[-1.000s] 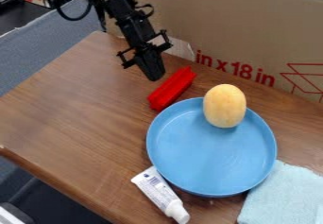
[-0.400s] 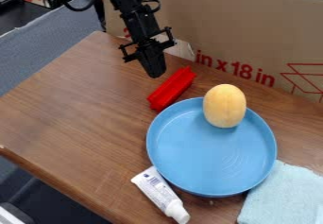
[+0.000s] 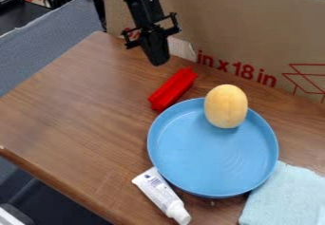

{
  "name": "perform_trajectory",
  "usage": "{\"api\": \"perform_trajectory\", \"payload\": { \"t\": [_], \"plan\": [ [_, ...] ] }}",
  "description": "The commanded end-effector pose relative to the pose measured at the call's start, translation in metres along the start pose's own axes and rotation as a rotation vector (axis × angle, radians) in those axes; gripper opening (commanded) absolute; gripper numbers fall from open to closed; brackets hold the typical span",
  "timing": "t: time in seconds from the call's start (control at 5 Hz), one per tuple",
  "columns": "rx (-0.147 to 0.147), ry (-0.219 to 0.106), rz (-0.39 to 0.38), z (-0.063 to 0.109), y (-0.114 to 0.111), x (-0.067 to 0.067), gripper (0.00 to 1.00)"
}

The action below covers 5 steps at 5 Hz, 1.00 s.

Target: Move the red object to the left side of the table

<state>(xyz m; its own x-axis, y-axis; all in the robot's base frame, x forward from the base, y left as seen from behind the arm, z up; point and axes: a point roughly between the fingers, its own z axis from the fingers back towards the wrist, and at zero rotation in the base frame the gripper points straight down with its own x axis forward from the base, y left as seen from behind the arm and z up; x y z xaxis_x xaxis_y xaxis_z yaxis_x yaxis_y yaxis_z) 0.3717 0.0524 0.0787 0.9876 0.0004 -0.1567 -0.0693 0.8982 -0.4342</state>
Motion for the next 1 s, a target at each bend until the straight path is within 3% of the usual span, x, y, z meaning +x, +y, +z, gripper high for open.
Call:
{"api": "perform_trajectory", "payload": {
  "t": [0.0,0.2,0.4,0.6,0.8],
  "plan": [
    [0.043,-0.075,-0.099,0.055,-0.023,-0.008,1.0],
    [0.038,-0.059,-0.111,0.051,-0.026,-0.015,1.0],
    [0.051,-0.052,-0.115,0.033,-0.028,-0.018,1.0],
    [0.075,0.014,-0.199,0.024,-0.028,-0.013,1.0],
    [0.108,0.061,-0.233,0.002,-0.03,-0.007,1.0]
  ]
}}
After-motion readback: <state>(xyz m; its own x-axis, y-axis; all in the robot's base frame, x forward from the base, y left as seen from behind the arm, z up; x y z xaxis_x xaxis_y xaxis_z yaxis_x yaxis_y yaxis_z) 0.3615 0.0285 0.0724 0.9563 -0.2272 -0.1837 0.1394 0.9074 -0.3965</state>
